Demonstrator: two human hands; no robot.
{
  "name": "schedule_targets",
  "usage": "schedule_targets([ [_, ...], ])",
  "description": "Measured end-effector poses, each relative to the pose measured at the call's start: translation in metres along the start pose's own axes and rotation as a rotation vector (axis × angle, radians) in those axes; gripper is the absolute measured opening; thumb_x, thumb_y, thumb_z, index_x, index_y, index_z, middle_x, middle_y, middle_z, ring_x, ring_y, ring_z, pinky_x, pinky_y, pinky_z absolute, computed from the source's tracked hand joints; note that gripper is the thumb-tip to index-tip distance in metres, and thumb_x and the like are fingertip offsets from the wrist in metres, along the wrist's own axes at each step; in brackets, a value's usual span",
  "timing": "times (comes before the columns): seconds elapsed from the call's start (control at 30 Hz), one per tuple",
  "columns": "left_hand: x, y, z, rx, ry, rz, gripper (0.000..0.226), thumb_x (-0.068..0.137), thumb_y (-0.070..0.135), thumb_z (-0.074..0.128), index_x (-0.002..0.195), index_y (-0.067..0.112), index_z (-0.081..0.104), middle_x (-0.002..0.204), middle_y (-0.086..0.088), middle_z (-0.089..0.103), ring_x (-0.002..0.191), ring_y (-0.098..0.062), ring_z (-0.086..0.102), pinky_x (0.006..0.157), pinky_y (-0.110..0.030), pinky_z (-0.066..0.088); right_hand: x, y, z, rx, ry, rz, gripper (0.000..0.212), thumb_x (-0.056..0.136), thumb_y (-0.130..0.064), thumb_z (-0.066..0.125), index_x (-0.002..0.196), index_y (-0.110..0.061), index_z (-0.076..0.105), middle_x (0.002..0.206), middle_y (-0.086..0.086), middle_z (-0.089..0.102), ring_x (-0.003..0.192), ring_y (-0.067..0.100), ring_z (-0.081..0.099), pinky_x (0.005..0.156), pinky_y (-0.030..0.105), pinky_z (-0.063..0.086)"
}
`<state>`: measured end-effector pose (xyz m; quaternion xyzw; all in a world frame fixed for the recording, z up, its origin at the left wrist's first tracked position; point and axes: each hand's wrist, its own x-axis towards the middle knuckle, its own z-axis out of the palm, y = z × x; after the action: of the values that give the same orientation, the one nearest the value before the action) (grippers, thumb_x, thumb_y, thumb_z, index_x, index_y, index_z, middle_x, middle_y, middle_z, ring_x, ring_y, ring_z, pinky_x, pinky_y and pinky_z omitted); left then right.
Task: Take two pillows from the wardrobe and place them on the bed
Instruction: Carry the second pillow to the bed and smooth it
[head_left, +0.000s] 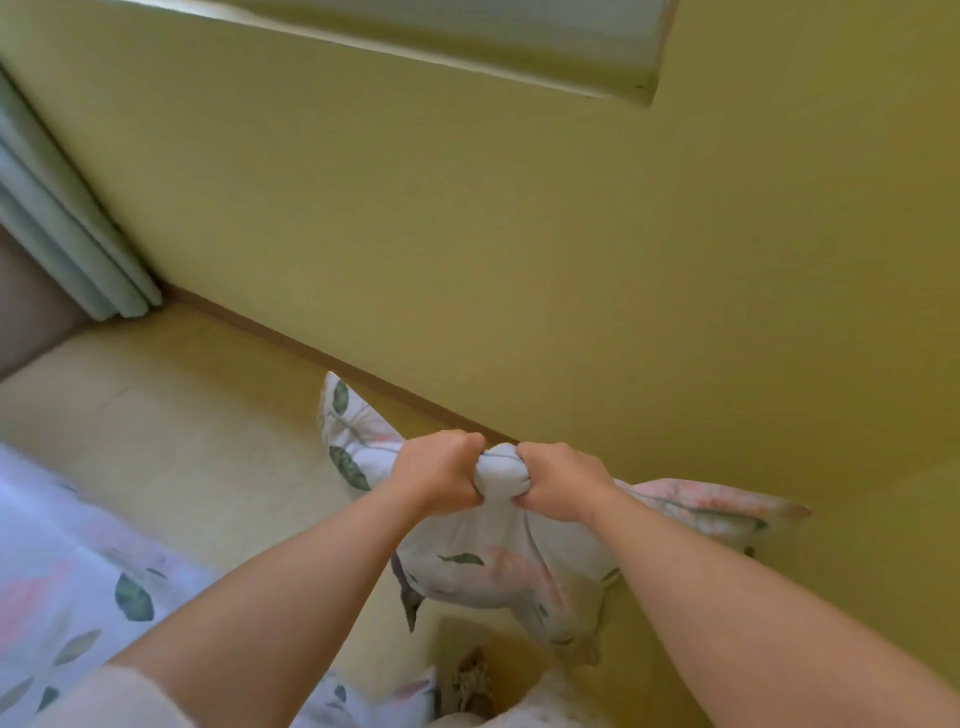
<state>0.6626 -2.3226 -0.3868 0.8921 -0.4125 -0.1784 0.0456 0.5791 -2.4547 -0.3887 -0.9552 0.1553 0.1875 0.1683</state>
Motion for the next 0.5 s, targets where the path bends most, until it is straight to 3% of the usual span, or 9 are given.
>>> schedule_targets([
  [0.3, 0.079, -0.108, -0.047, -0.078, 0.075, -0.273, 0.025, 0.076, 0.029, 0.062, 0.091, 0.014, 0.050, 0.097, -0.005, 0.062, 0.090, -0.027, 0.059, 0.062, -0.031, 0.035, 0.162, -0.057, -0.059, -0.099, -0.070, -0.242, 0.016, 0.081, -0.026, 0.053, 0.095, -0.020, 0.051, 0.104, 0.003, 0.065, 0.091, 0.026, 0.058, 0.065, 0.028, 0.035],
  [0.5, 0.137, -0.192, -0.082, -0.124, 0.097, -0.471, 0.027, 0.074, 0.030, 0.064, 0.093, 0.015, 0.051, 0.100, -0.005, 0.063, 0.092, -0.027, 0.059, 0.062, -0.030, 0.035, 0.282, -0.108, -0.093, -0.154, -0.125, -0.408, 0.024, 0.081, -0.025, 0.055, 0.103, -0.017, 0.053, 0.108, 0.005, 0.064, 0.100, 0.028, 0.060, 0.067, 0.028, 0.036],
])
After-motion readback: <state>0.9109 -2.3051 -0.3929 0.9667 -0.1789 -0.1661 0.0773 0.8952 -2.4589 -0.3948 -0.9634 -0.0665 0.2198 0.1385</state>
